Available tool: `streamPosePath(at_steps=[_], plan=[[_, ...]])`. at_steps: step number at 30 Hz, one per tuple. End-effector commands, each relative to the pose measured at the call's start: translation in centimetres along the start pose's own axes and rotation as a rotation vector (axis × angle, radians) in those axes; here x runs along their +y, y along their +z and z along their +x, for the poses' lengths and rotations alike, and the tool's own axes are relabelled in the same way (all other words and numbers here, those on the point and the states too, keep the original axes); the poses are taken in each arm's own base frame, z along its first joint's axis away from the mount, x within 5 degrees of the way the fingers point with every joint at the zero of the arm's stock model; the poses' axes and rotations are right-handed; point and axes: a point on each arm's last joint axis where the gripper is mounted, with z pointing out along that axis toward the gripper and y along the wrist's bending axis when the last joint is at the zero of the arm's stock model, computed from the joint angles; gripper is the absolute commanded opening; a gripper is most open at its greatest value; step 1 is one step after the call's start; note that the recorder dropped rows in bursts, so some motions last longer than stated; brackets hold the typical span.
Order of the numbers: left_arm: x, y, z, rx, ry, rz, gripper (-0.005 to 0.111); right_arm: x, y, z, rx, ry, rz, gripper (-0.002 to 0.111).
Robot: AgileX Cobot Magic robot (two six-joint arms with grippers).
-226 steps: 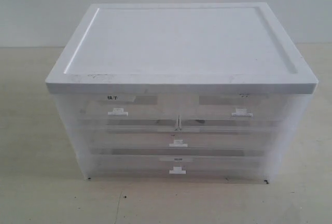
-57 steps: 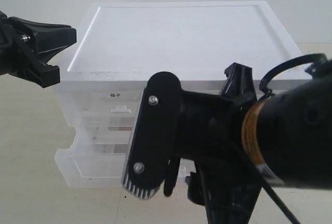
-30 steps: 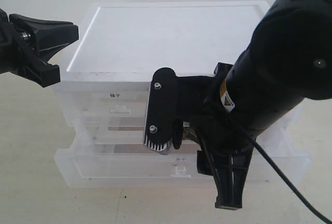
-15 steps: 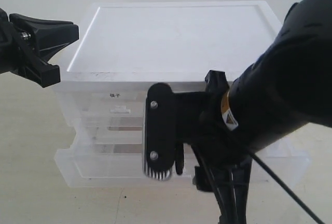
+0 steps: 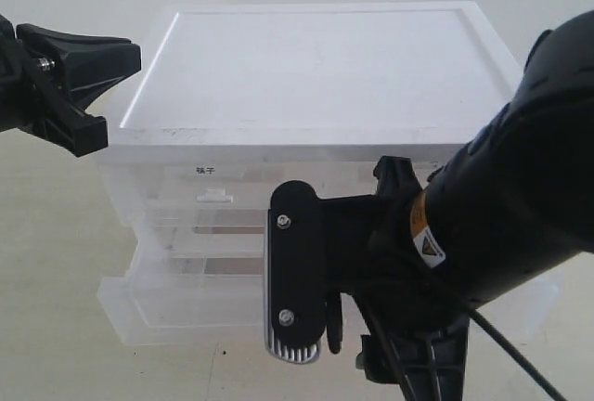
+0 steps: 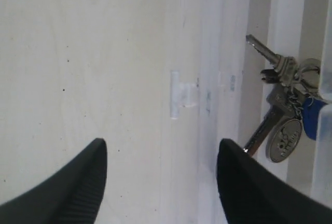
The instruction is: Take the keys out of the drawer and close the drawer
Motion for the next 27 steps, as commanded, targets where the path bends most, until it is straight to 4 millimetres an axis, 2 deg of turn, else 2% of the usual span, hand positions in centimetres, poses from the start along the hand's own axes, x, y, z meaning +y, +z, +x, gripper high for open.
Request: streamPosePath(at_steps=[1,3,5,11,15,20,24,27], plan=[[0.0,0.1,-0.1,-0.009,-0.004,0.002,0.005,0.0,1.7,0.2,0.04,0.001,0.003,0.054],[0.0,0.1,-0.1,-0.009,-0.004,0.002,0.005,0.0,1.9,0.1,0.038,0.003,0.001,0.052],[0.0,0.1,-0.1,-0.009,-0.004,0.002,0.005,0.0,1.9,0.1,0.046,0.004,-0.005,0.044],[0.0,0.1,-0.1,-0.009,-0.004,0.002,0.005,0.3,1.8,0.3,0.062,0.014,-0.029,0.0],[0.0,0.2,-0.1,-0.007,-0.005,0.003,0.005,0.8,1.4,0.2,0.04,0.014,-0.081,0.0],[0.1,0.6,0.4,0.008,-0.006,0.006,0.005,1.8,-0.5,0.3,-0.021,0.005,-0.162,0.0],[0.4,1.1,1.0,0.021,-0.02,-0.001,0.005,2.1,-1.8,0.6,-0.049,0.0,-0.157,0.0],[0.3,1.3,1.1,0.017,-0.017,0.009,0.005,2.4,-2.0,0.7,-0.046,0.012,-0.183,0.0]])
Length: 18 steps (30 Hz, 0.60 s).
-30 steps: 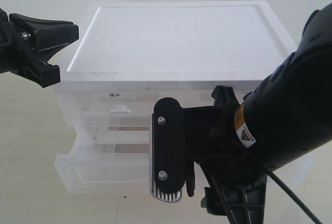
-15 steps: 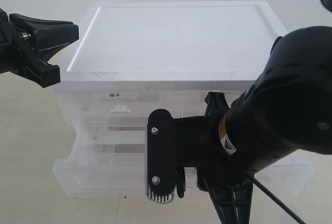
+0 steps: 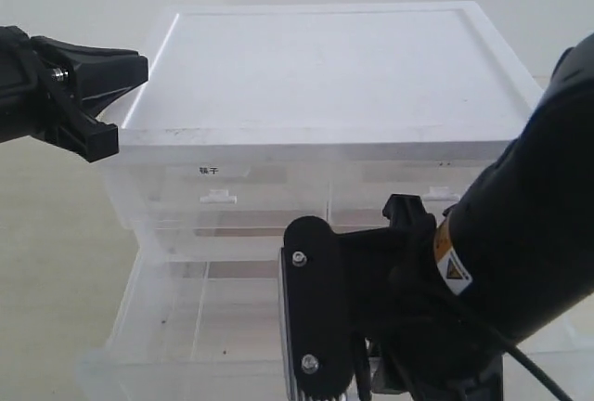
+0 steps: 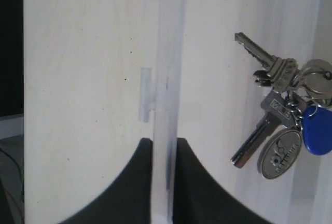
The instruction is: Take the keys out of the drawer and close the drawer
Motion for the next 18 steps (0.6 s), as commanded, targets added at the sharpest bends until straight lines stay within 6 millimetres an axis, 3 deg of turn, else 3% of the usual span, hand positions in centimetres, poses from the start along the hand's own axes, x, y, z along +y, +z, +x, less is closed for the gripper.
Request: streamPosePath(at_steps=[1,8,10,14,18], plan=[[-0.06,0.29,-0.09,-0.019,-0.003,0.013,0.005,0.83,-0.89,0.08,-0.024,0.029,-0.058,0.0],[-0.07,0.32,-0.07,-0.02,-0.004,0.016,0.005,1.67,-0.27,0.03,-0.064,0.005,-0.128,0.003],[-0.07,0.32,-0.07,-0.02,-0.004,0.016,0.005,1.56,-0.26,-0.01,-0.068,0.002,-0.116,0.013],[-0.07,0.32,-0.07,-0.02,-0.004,0.016,0.005,1.37,-0.25,-0.19,-0.087,0.011,-0.096,0.045],[-0.07,0.32,-0.07,-0.02,-0.004,0.016,0.005,1.29,-0.24,-0.16,-0.083,0.03,-0.088,0.05]])
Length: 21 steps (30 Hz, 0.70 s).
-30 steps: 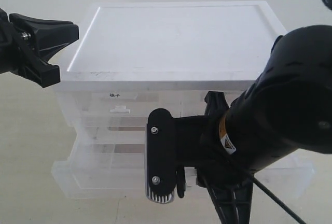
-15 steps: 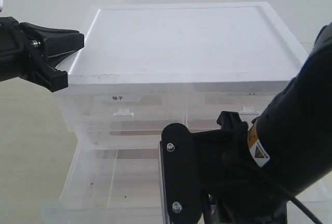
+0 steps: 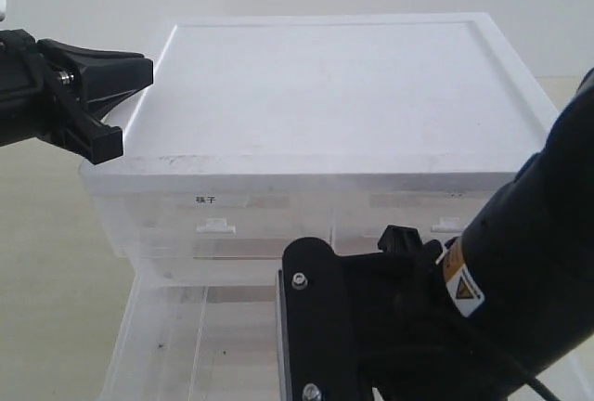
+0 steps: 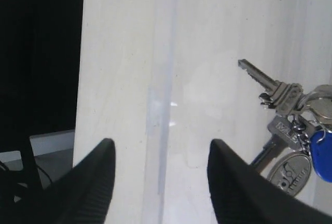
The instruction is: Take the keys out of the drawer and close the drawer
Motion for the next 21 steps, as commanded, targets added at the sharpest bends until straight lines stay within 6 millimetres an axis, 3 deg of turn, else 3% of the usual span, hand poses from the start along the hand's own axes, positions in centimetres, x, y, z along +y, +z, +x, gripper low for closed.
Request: streamPosePath(at_steps=[1,5,13,21], plan=[[0.0,0.1,-0.2,-0.013,-0.003,0.001,0.005,-0.1,-0.2,0.0,-0.01,0.022,0.02,0.05],[0.0,0.1,-0.2,-0.013,-0.003,0.001,0.005,-0.7,-0.1,0.0,0.002,0.11,0.074,0.05],[0.0,0.1,-0.2,-0.013,-0.003,0.001,0.005,-0.7,1.3,0.0,0.05,0.126,0.016,0.048],[0.0,0.1,-0.2,-0.013,-0.003,0.001,0.005,0.1,1.2,0.2,0.072,0.081,-0.075,0.002]])
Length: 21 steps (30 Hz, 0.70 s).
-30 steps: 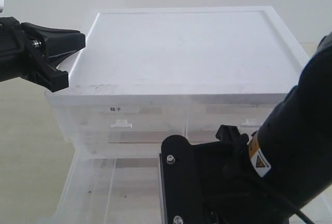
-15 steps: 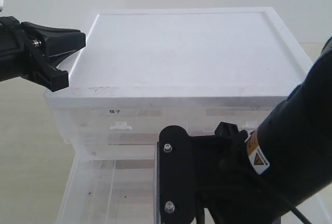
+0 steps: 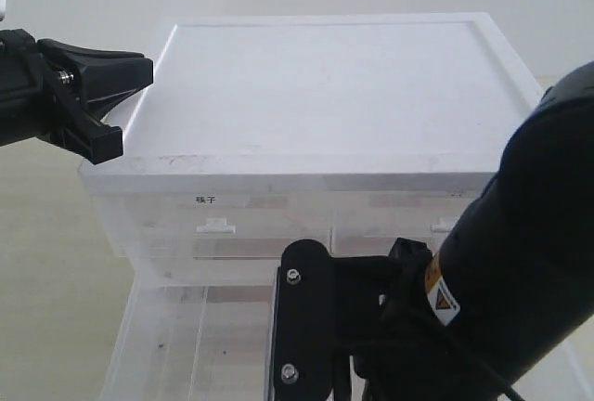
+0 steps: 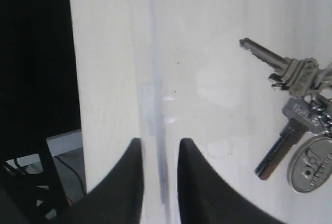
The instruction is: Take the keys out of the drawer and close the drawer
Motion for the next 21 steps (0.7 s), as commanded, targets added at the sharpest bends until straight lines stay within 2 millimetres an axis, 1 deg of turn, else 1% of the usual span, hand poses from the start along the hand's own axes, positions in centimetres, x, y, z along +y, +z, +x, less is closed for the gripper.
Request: streamPosePath(at_steps=[1,3,5,7,9,11,12,13,16,21], plan=[[0.0,0.1,-0.2,-0.013,-0.003,0.001,0.005,0.8,-0.1,0.1,0.015,-0.059,-0.082,0.0],[0.0,0.1,-0.2,-0.013,-0.003,0.001,0.005,1.2,-0.1,0.0,0.001,-0.062,-0.131,0.002],[0.0,0.1,-0.2,-0.013,-0.003,0.001,0.005,1.4,-0.1,0.0,-0.007,-0.054,-0.15,0.008],[0.0,0.1,-0.2,-0.013,-0.003,0.001,0.005,1.4,-0.1,-0.1,-0.008,-0.054,-0.148,0.019],[0.0,0.1,-0.2,-0.013,-0.003,0.001,0.005,1.2,-0.1,-0.1,-0.012,-0.056,-0.135,0.035],[0.0,0.1,-0.2,-0.013,-0.003,0.001,0.005,1.0,-0.1,0.0,-0.005,-0.05,-0.113,0.048],[0.0,0.1,-0.2,-0.013,-0.003,0.001,0.005,0.9,-0.1,0.0,-0.004,-0.04,-0.104,0.052],[0.0,0.1,-0.2,-0.013,-0.003,0.001,0.005,0.9,-0.2,-0.1,-0.007,-0.035,-0.095,0.054],[0.0,0.1,-0.2,-0.013,-0.003,0.001,0.005,0.7,-1.3,-0.4,-0.04,-0.026,-0.06,0.054],[0.0,0.1,-0.2,-0.013,-0.003,0.001,0.005,0.6,-4.6,-0.8,-0.138,-0.005,0.045,0.054]])
